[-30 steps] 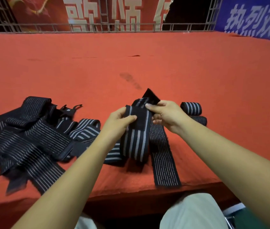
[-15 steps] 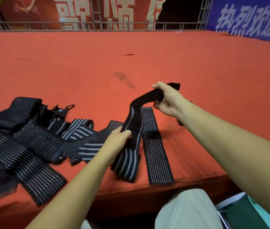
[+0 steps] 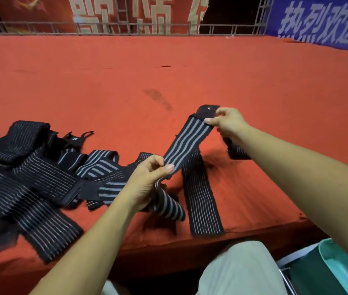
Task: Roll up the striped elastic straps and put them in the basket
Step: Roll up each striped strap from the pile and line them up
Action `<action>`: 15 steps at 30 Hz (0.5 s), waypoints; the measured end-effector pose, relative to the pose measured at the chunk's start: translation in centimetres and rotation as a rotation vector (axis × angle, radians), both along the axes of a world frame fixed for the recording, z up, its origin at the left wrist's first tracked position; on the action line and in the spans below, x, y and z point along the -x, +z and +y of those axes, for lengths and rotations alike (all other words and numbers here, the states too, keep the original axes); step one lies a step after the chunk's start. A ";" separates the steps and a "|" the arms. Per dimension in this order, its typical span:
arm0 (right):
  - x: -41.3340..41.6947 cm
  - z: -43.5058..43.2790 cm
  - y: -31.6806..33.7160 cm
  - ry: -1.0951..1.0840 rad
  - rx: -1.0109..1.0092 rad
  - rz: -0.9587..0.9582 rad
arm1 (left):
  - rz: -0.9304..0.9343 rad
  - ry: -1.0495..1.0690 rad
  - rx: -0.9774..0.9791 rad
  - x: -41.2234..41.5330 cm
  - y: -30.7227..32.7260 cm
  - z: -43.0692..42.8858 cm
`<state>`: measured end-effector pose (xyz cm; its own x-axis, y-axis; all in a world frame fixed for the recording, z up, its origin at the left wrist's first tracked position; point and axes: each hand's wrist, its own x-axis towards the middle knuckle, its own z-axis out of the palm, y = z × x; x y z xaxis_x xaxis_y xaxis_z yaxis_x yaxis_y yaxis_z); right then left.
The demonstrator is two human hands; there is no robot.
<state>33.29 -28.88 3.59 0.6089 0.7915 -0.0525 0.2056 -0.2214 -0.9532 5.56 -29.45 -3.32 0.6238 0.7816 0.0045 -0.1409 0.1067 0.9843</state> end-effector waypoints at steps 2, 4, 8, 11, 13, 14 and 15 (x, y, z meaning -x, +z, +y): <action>0.1 0.5 -0.3 0.033 -0.034 -0.017 | 0.293 0.043 -0.372 -0.1 -1.2 0.3; 0.9 1.7 -0.7 0.081 -0.043 -0.044 | 0.584 0.151 -0.698 -0.6 -2.6 0.4; 2.5 4.9 -2.0 0.138 -0.063 -0.033 | 0.572 0.040 -0.284 -1.0 -3.5 1.5; 2.8 7.6 -3.2 0.162 -0.030 -0.028 | 0.526 -0.149 -0.089 -0.6 -4.1 3.6; 2.8 9.8 -4.3 0.176 0.031 -0.051 | 0.527 -0.209 -0.067 -1.0 -4.5 4.4; 2.7 11.0 -5.0 0.175 0.061 -0.061 | 0.540 -0.198 -0.042 -1.5 -4.9 4.6; 2.5 12.2 -5.6 0.172 0.095 -0.065 | 0.572 -0.172 -0.053 -1.9 -5.1 4.7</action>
